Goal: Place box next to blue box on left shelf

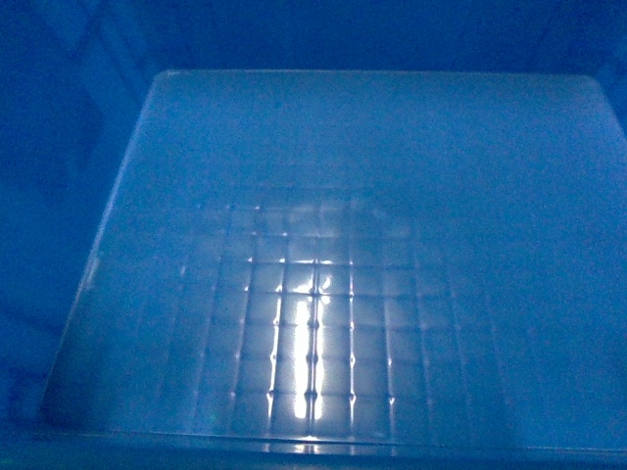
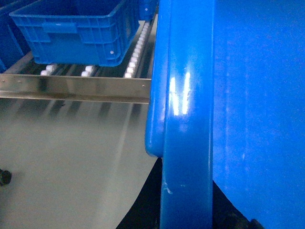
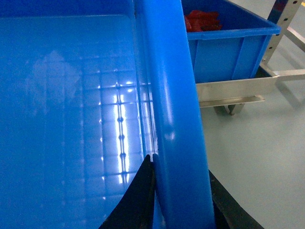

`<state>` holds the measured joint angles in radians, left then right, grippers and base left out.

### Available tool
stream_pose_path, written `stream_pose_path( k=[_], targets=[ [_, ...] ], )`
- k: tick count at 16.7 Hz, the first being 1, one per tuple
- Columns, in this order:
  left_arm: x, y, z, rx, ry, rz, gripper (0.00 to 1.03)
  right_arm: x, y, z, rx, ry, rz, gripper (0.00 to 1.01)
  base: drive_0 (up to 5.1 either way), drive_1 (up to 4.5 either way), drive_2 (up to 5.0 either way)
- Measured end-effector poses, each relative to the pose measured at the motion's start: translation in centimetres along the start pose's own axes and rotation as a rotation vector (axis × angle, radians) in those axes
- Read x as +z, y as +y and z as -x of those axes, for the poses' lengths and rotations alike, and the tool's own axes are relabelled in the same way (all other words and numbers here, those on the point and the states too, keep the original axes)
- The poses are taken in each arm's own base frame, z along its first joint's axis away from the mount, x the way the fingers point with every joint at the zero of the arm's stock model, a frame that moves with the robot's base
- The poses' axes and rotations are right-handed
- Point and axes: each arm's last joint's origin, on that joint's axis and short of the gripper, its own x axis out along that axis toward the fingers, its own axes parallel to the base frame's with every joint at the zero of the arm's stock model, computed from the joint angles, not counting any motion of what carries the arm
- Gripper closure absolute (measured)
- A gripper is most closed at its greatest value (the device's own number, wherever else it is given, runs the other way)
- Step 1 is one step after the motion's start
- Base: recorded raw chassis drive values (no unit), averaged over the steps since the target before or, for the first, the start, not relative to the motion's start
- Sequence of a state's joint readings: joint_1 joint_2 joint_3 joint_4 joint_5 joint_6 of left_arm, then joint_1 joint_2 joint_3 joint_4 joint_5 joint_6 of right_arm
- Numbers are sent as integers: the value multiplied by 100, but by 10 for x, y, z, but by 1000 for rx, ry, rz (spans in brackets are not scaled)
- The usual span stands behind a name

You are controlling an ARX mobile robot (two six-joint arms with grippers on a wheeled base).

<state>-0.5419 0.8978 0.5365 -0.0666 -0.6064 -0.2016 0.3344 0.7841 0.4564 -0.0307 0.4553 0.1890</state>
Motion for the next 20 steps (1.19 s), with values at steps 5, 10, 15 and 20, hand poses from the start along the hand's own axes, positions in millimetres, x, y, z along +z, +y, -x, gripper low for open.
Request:
stream_pose_path(
  k=[5,10,15,20],
  targets=[
    [0,0,0,0,0,1,94,0,0,0,-1,0,0,85,0,0,0],
    [-1,0,0,-1,3,-2,94,-1,0,0,1,4,1,85,0,0,0],
    [-1,0,0,0,5,-2,94,-1,0,0,0,4,2,85,0,83,-83],
    [0,0,0,-1,-1,1,94,-1,0,0,0,2,0,85,-5,410,-420]
  ],
)
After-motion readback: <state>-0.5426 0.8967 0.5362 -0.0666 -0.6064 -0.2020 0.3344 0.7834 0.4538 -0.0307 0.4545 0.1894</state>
